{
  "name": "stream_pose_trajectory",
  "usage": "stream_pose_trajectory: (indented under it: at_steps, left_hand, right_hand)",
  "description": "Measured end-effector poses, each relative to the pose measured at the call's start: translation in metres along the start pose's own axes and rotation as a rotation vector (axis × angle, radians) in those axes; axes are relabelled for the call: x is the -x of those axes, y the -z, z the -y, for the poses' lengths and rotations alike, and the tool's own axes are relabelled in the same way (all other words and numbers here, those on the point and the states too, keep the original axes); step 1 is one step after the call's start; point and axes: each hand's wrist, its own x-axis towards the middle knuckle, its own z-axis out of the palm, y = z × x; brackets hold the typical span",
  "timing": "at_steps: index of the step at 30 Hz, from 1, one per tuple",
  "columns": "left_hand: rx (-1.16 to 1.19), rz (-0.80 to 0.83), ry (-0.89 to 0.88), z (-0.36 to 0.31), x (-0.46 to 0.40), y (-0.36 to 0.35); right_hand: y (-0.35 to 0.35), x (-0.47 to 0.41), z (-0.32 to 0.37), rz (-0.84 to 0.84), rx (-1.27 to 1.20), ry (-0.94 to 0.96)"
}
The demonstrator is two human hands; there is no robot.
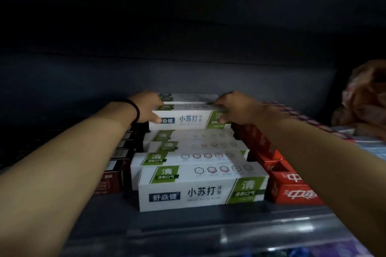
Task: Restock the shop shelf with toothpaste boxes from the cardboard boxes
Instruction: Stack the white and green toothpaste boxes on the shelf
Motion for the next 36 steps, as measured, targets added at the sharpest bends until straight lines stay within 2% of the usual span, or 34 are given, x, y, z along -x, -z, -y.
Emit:
stream_pose_trajectory:
  at_steps: [9, 19, 36]
  left_hand:
    - [-0.133, -0.106, 0.006, 0.011, -0.009, -0.008]
    - [-0.152, -0.104, 0.071, 0.013, -0.018, -0.011]
    - [-0.197, -0.116, 0.025, -0.013, 0.010, 0.004]
  right_hand:
    - [-0.004, -0.010, 0.000, -0.024, 0.036, 0.003]
    - [-0.005, -0.016, 0.002, -0.017, 0.067, -0.013]
    - [0.012, 0.014, 0.020, -0.003, 0.079, -0.019]
